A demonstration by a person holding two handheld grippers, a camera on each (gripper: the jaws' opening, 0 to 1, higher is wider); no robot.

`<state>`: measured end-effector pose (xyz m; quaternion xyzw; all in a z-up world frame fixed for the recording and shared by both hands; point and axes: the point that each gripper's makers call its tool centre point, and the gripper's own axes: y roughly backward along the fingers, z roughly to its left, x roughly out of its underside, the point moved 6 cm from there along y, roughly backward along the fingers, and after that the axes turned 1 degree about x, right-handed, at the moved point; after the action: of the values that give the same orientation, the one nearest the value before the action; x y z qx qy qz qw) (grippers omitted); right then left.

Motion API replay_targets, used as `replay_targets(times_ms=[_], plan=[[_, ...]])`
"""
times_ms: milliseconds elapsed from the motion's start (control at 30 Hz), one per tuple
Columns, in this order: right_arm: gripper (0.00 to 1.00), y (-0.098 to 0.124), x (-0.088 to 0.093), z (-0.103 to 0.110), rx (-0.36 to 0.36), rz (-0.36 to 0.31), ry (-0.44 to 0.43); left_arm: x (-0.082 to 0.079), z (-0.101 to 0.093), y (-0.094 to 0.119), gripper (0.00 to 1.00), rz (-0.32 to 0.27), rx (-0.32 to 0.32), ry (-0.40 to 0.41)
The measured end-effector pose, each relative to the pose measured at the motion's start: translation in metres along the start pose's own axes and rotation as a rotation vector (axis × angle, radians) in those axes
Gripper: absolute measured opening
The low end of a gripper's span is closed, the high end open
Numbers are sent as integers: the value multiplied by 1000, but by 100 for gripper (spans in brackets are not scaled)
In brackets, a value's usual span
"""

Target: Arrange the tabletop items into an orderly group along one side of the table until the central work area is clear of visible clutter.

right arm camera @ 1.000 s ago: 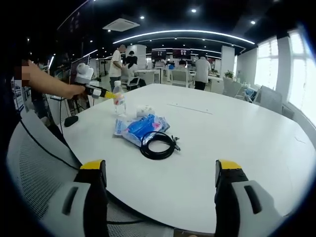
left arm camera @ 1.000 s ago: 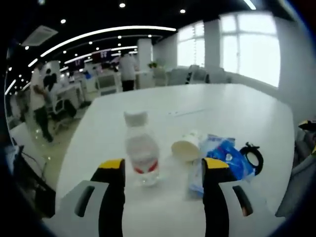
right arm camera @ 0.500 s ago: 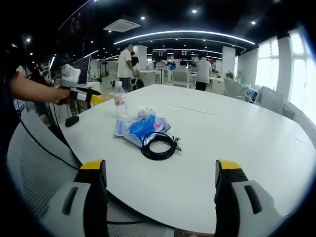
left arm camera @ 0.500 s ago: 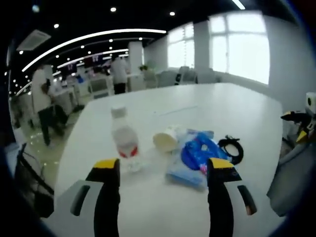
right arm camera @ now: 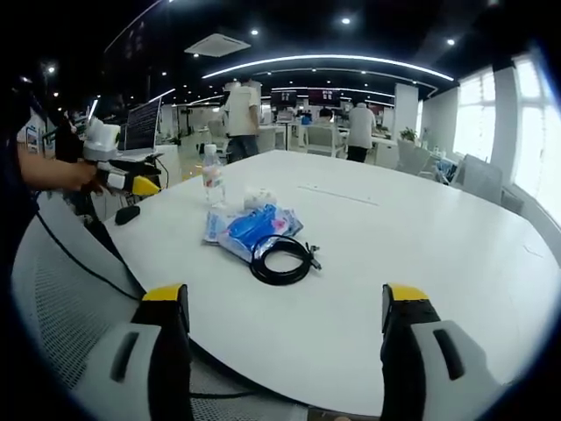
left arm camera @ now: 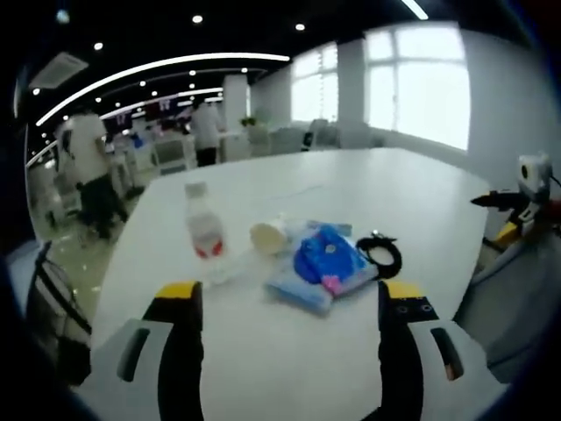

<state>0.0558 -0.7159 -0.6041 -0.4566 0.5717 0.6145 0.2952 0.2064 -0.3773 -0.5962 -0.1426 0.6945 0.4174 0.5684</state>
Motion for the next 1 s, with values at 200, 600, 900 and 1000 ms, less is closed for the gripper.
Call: replay_targets(times_ms=[200,600,900,1000], plan=[[91,0,0,1,-3,0,4,5,-16,17,80,1,8,-16],[90,1,1,1,-11,2,10,4,-42,38,81,3,52,4],[90,-1,2,1,-19,10,13,17,-48,37,86,11,71,21],[90,-1,2,2,-23,15,15,20,-49,34,91,16,76,-4]])
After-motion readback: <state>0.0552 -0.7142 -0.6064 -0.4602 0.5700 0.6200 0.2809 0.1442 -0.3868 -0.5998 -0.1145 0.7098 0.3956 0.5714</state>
